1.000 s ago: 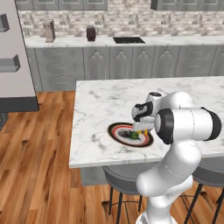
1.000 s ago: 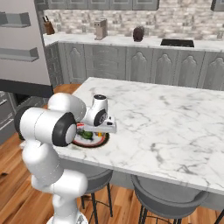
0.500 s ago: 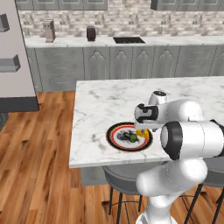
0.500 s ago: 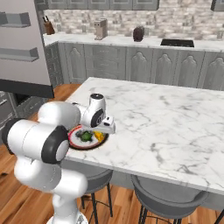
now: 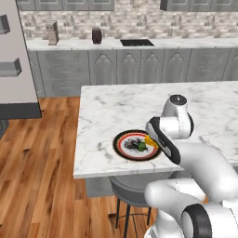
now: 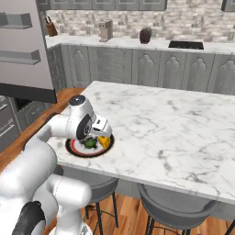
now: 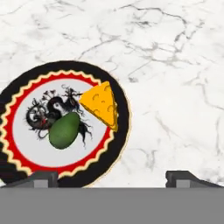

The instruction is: Take the cheese, chicken drumstick, and avocado from the fridge and place them on the plate on the dining counter to create an appetizer plate.

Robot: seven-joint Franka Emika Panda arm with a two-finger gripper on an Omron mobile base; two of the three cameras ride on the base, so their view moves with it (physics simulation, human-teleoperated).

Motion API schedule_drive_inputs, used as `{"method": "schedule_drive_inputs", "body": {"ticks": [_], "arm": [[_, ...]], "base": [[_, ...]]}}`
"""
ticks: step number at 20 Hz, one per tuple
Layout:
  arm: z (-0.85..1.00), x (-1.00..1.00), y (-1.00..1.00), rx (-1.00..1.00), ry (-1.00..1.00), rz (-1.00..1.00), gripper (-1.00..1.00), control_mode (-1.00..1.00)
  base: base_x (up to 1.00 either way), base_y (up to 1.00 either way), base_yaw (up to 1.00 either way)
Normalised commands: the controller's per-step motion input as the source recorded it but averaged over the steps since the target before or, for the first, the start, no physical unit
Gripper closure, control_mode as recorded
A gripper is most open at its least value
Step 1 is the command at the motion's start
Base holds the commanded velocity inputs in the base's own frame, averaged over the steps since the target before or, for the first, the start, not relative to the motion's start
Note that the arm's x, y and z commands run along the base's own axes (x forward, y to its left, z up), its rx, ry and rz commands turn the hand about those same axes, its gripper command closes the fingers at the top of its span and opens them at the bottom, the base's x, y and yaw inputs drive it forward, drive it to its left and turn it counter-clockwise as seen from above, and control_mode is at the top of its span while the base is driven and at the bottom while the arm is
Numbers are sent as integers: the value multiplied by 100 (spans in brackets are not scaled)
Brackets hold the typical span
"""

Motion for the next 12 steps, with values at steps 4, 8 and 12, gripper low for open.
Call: {"method": "schedule_drive_inputs", "body": {"ticks": [4,8,12], "arm": [[100,-75,14,-1,-3,-6,-100,-100],[98,-77,9,0,2,-2,-100,-100],[77,-95,4,0,1,3,-100,-100]], "base": [[0,0,0],[0,0,0],[0,0,0]]}}
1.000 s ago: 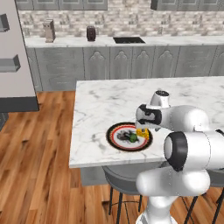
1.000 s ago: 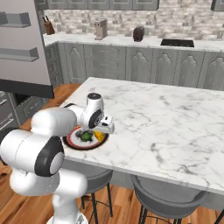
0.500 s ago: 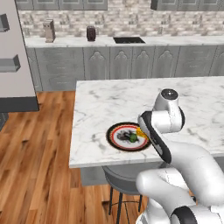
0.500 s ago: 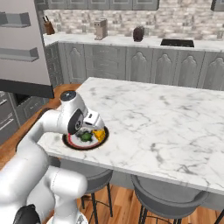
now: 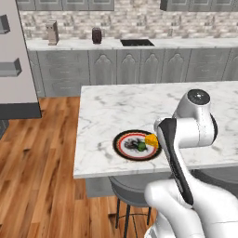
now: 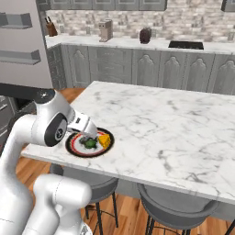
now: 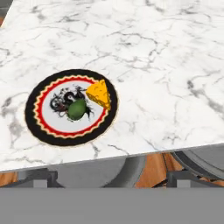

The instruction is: Take the cheese, chicken drumstick, and avocado from the fridge and place them on the plate on the dining counter to create an appetizer plate.

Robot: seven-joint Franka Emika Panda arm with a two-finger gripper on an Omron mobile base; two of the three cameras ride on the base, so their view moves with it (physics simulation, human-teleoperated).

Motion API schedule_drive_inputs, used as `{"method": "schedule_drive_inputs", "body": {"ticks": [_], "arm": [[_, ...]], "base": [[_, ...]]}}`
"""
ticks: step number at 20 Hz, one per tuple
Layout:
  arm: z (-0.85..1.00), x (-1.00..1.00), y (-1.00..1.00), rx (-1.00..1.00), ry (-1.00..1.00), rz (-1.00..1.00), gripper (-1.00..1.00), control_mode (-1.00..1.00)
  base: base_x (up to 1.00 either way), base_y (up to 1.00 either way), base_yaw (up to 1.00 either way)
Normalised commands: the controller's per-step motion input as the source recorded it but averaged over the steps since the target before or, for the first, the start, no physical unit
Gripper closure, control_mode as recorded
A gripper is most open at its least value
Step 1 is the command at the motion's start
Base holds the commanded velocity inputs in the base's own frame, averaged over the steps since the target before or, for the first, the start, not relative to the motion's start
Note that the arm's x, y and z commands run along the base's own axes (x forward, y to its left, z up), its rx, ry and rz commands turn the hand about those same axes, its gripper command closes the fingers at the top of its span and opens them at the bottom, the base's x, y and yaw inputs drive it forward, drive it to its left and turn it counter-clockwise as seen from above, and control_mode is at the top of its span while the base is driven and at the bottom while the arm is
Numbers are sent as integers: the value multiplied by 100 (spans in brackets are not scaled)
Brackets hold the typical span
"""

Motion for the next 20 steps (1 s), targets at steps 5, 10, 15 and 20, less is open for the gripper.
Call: {"method": "schedule_drive_inputs", "body": {"ticks": [5,10,15,20], "arm": [[23,-99,12,0,0,16,-100,-100],[0,-46,26,-1,0,18,-100,-100],[0,0,9,-1,0,1,-100,-100],[0,0,0,0,0,0,-100,100]], "base": [[0,0,0],[0,0,0],[0,0,0],[-32,8,2]]}}
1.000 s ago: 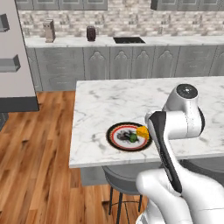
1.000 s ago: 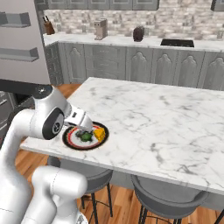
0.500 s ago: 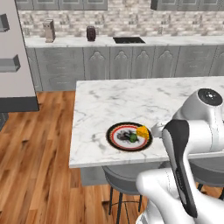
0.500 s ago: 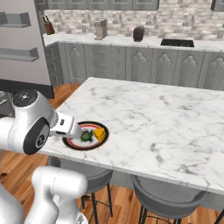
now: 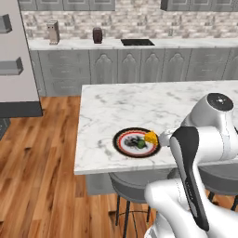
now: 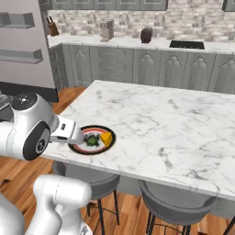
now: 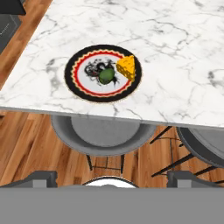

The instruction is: Take the cheese, chicken drumstick, and avocado from the fridge and place them on the plate on the dining counter to create an appetizer plate.

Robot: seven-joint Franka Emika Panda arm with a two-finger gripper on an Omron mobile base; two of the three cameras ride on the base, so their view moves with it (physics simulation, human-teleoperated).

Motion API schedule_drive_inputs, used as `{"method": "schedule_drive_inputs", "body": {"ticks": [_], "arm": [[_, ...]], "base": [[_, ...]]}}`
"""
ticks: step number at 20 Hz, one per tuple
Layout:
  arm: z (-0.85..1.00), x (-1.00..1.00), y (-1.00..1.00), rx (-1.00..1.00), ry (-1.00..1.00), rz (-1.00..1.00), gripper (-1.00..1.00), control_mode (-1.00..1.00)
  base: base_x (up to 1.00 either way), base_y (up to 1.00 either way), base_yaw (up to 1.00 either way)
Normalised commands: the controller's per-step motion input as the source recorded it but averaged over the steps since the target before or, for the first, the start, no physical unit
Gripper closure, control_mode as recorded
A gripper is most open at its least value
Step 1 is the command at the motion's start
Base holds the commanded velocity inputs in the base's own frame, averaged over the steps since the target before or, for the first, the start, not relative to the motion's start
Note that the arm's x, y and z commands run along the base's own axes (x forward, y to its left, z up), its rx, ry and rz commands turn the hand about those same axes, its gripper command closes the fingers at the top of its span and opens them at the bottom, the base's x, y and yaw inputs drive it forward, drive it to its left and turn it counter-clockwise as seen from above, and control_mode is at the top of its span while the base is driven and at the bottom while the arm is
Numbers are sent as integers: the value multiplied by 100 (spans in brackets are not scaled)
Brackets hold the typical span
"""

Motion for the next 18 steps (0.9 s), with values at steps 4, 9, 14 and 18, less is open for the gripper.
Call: {"method": "schedule_drive_inputs", "body": {"ticks": [4,9,14,18], "arm": [[0,0,0,0,0,0,-100,100],[0,0,0,0,0,0,-100,100],[0,0,0,0,0,0,-100,100],[0,0,0,0,0,0,-100,100]], "base": [[-68,61,16],[-59,96,25],[0,100,41],[37,80,58]]}}
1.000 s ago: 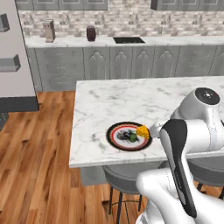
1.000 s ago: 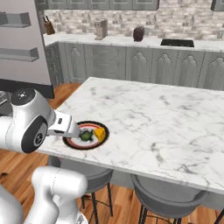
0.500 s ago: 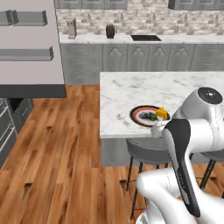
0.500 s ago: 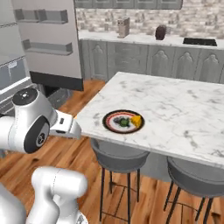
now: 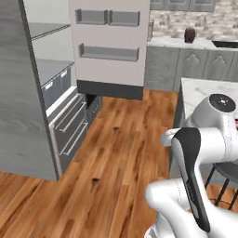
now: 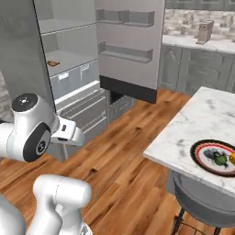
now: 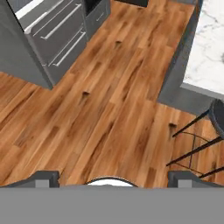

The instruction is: Take the cheese, chicken drumstick, and avocado from the fridge and place them on the plate on the dining counter to create an appetizer plate.

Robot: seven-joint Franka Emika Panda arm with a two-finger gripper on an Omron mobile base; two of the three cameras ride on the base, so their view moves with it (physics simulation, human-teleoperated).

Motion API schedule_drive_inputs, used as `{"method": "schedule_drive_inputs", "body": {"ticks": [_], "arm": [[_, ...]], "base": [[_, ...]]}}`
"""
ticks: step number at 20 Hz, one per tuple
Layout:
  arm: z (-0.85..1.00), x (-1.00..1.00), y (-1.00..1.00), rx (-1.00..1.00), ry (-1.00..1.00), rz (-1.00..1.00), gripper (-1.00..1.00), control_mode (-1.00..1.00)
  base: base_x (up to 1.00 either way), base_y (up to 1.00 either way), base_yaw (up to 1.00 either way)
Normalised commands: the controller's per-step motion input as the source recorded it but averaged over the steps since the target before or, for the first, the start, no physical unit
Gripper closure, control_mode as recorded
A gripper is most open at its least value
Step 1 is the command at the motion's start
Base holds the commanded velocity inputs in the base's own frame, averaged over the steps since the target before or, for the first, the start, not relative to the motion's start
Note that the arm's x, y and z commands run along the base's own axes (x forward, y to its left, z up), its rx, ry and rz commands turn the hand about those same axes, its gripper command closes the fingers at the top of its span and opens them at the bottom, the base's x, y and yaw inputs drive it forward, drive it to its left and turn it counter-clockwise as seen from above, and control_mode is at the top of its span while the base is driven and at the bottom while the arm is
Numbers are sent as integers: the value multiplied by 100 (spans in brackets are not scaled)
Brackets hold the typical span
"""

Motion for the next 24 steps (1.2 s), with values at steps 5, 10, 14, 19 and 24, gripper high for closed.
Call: {"method": "schedule_drive_inputs", "body": {"ticks": [5,10,14,19,24], "arm": [[0,0,0,0,0,0,-100,100],[0,0,0,0,0,0,-100,100],[0,0,0,0,0,0,-100,100],[0,0,0,0,0,0,-100,100],[0,0,0,0,0,0,-100,100]], "base": [[63,58,61],[99,13,38],[97,-22,18],[82,-54,15],[70,-53,20]]}}
